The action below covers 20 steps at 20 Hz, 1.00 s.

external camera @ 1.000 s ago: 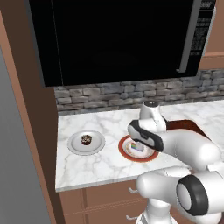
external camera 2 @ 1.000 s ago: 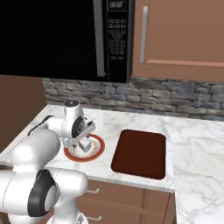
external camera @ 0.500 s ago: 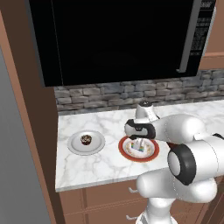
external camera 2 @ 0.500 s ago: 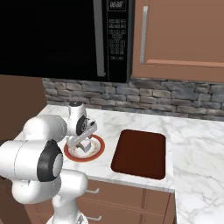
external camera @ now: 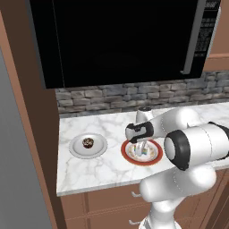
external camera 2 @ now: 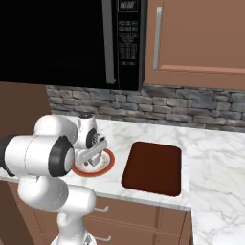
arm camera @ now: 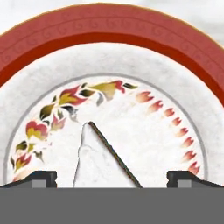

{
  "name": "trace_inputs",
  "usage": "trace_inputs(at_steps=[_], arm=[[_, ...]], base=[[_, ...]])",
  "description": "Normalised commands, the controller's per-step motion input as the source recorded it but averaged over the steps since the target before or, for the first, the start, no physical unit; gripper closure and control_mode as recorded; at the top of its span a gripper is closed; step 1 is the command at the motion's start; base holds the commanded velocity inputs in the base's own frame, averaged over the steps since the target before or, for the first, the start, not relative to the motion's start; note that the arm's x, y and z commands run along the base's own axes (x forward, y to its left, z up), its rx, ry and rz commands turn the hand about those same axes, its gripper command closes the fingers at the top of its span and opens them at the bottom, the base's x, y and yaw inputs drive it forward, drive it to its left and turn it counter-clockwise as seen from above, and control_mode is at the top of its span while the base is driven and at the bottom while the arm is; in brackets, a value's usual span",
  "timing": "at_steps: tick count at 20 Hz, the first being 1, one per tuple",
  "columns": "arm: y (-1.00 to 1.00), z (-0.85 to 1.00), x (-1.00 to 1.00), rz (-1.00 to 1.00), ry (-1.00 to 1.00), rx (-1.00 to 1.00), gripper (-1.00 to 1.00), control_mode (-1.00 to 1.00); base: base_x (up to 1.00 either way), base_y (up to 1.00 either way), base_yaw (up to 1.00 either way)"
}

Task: Move the dessert items from the plates to the tray.

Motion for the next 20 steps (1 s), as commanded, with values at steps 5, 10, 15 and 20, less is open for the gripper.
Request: trace_inputs(at_steps=[5, 10, 15, 20], arm=[[0.0, -0.03, 0.0, 0.0, 0.0, 0.0, 1.0, -1.0], [-0.09, 0.31, 0.0, -0.03, -0.02, 0.0, 1.0, -1.0], [-0.72, 0.48, -0.03, -0.14, -0.02, 0.0, 1.0, -1.0], [-1.0, 0.53, 0.0, -0.2, 0.02, 0.0, 1.0, -1.0]], base=[[0.0, 0.0, 0.0], [0.0, 0.0, 0.0], [0.0, 0.0, 0.0], [0.0, 0.0, 0.0]])
